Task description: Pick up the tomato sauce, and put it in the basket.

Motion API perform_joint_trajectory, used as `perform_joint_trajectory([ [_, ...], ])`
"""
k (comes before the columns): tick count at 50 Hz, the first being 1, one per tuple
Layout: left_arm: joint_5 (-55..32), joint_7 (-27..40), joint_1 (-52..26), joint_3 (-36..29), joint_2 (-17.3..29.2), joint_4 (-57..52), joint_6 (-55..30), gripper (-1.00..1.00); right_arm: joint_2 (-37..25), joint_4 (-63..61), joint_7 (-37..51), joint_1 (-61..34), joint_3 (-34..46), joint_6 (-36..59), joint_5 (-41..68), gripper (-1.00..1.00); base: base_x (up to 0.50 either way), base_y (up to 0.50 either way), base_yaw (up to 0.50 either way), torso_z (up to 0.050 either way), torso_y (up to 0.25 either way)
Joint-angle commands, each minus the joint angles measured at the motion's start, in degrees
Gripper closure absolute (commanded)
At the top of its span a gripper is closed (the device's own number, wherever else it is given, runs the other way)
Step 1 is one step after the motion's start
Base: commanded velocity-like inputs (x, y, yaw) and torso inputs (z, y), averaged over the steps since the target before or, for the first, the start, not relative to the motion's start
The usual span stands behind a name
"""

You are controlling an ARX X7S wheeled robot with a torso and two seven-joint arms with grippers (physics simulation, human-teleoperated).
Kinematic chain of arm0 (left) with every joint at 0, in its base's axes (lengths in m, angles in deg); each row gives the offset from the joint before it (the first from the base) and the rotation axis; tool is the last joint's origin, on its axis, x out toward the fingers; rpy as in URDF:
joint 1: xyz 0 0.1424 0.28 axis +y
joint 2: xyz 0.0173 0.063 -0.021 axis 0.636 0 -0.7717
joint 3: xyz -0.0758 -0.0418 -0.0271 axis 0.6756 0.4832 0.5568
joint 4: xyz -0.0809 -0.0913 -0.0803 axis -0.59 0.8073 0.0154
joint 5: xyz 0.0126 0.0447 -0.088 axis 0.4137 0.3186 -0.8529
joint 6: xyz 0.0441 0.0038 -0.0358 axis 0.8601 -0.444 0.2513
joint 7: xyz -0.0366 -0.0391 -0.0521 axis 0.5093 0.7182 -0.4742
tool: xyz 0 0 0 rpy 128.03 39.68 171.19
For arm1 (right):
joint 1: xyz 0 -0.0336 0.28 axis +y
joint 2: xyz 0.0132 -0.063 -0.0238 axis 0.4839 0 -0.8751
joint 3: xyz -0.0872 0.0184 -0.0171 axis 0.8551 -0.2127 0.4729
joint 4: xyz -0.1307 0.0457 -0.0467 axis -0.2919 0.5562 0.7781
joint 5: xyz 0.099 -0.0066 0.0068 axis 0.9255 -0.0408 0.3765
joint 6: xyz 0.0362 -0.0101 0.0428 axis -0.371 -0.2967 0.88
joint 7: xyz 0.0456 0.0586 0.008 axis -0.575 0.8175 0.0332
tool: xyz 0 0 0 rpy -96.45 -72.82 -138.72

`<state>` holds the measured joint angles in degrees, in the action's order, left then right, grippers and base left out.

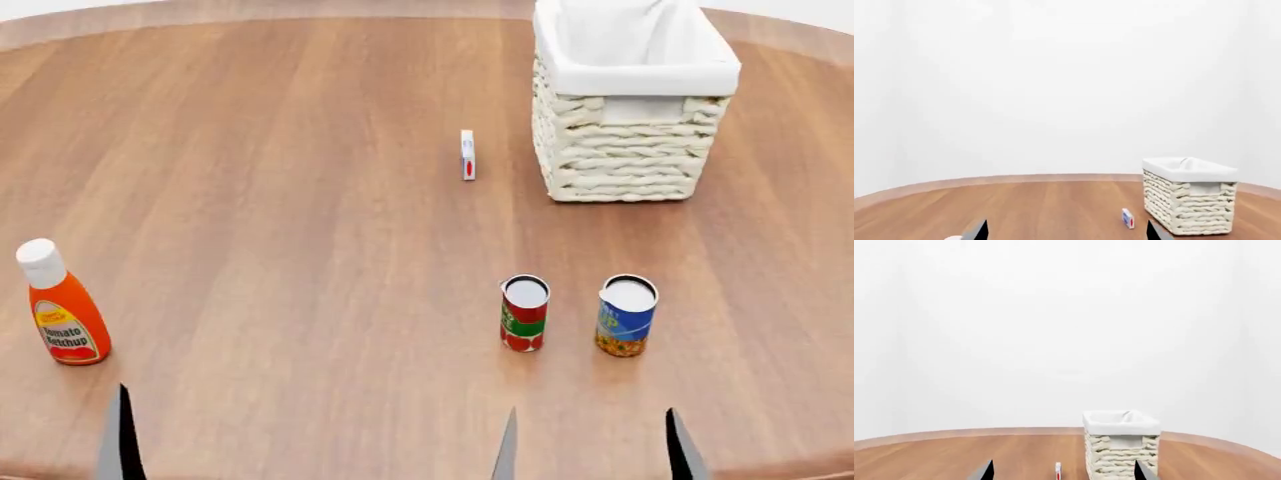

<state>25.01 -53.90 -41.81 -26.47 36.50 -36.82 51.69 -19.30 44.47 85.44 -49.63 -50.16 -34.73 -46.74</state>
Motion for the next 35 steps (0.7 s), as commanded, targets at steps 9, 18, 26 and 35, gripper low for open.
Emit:
perform_joint_trajectory([
  [9,0.24,1.82,0.92,-0.73,1.12,-3.15,1.33,-1.0,-1.61,-4.73,1.31,2.68,1.19,-4.98,-0.57,-1.0,0.0,0.0,0.0,0.0,0.0],
  [18,0.03,2.4,1.1,-1.08,1.56,-2.99,1.47,-1.0,-2.23,-4.64,1.95,2.83,1.33,-4.96,-0.49,-1.0,0.0,0.0,0.0,0.0,0.0],
  [26,-0.43,2.87,0.98,-1.32,1.84,-2.58,1.58,-1.0,-2.6,-4.54,2.66,3.24,1.65,-4.65,-0.91,-1.0,0.01,0.0,0.0,0.0,0.0],
  [35,-0.28,3.44,1.12,-1.7,2.26,-2.17,1.93,-1.0,-2.89,-3.53,3.05,2.9,2.24,-4.95,-0.76,-1.0,0.06,0.0,0.0,0.0,0.0],
])
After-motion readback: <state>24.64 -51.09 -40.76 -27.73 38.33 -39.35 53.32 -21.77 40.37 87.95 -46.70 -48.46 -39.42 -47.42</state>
